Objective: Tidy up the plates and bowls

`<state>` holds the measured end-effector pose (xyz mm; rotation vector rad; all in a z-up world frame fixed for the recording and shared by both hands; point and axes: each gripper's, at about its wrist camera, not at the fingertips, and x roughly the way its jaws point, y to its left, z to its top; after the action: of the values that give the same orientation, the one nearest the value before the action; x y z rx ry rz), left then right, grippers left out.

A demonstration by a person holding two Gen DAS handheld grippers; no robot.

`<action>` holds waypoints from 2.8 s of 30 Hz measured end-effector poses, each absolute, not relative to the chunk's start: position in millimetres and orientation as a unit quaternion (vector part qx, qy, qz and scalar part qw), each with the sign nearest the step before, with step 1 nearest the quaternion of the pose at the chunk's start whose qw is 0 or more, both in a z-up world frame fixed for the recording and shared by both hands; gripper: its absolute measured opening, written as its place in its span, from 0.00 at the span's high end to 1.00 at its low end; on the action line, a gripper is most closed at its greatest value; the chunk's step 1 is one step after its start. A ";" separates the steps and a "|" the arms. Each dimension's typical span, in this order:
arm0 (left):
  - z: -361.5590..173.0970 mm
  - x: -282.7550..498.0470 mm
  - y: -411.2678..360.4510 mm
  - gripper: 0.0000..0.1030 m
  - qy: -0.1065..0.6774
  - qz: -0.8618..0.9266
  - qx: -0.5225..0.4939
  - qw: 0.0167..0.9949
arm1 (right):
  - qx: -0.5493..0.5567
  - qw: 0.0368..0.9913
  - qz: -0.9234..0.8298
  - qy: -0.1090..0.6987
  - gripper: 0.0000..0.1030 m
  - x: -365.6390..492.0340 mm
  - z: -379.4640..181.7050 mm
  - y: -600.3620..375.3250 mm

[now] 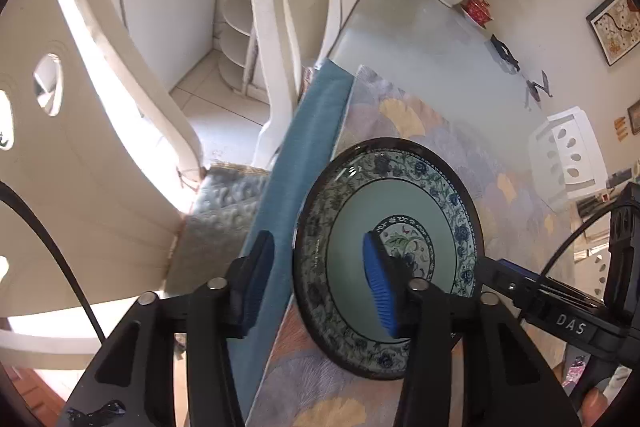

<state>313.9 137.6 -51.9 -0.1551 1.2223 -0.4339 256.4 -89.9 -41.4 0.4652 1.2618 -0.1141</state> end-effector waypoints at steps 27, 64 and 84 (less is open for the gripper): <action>-29.2 272.1 110.5 0.63 0.553 -0.222 0.001 0.803 | 0.208 0.764 -0.051 0.608 0.52 259.2 -65.0 -90.9; -4.5 235.4 88.0 0.63 0.550 -0.299 -0.082 0.776 | 0.211 0.780 -0.092 0.581 0.52 186.1 -10.7 -128.1; 40.9 114.9 147.7 0.63 0.523 -0.263 -0.098 0.805 | 0.182 0.801 -0.055 0.568 0.55 64.5 51.2 -63.0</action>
<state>114.9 147.7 40.9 -0.2090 1.1193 -0.5631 64.5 -63.0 51.2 0.3906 1.2171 -0.1186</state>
